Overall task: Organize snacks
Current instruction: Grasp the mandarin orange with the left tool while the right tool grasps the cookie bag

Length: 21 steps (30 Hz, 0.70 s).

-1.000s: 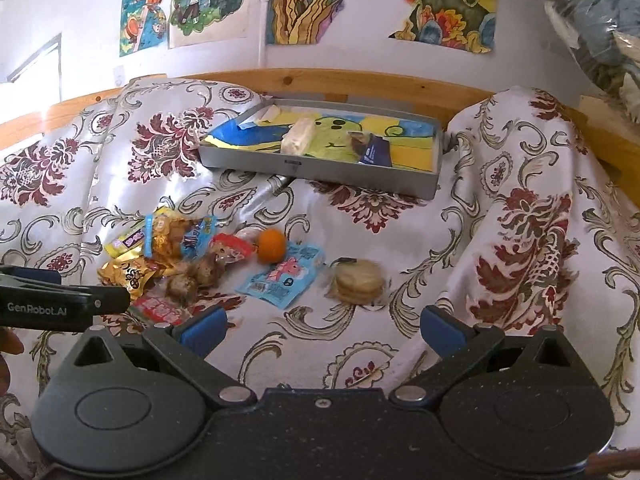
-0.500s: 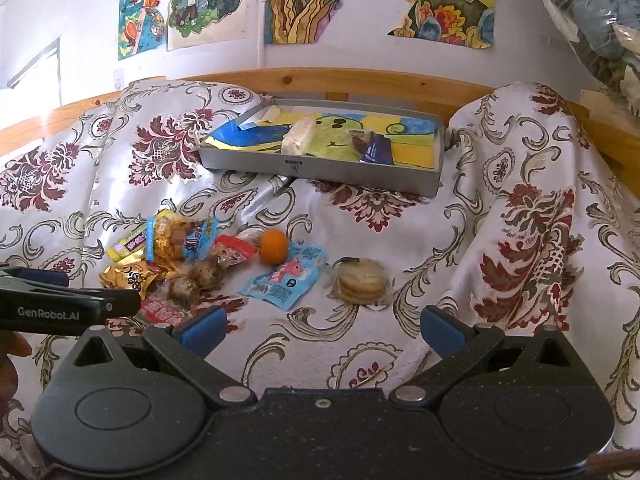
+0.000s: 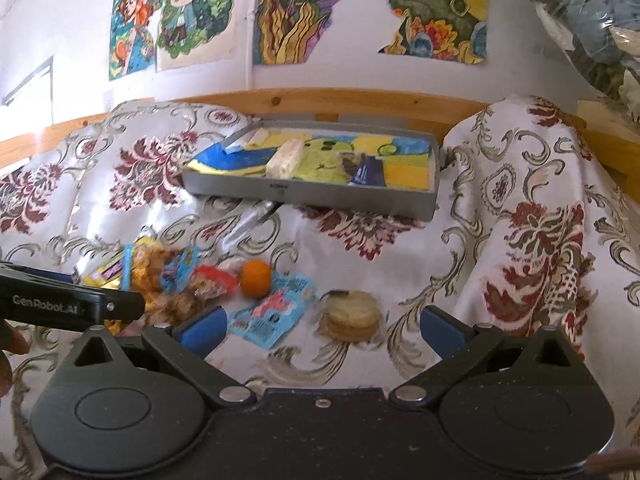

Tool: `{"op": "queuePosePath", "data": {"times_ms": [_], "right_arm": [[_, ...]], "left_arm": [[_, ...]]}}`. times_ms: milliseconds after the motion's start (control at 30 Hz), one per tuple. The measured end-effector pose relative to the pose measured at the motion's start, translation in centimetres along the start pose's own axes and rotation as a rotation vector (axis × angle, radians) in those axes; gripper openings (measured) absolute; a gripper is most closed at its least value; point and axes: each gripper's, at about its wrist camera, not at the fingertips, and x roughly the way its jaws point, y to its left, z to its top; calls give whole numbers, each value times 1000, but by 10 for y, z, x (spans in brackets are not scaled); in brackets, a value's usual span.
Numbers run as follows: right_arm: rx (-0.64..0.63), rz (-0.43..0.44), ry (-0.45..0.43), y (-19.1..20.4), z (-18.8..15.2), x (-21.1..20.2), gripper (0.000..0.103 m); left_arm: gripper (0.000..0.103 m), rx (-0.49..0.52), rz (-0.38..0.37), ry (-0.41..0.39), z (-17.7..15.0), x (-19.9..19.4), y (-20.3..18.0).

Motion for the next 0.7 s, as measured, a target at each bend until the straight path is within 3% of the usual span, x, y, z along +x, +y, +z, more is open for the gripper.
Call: {"op": "queuePosePath", "data": {"times_ms": [333,700], "right_arm": [[0,-79,1,-20,-5,59,102],[-28,-1,41,-23,-6,90,102]], "left_arm": [[103,17,-78,10,23,30,0],[103,159,-197,63,49,79,-26]]}}
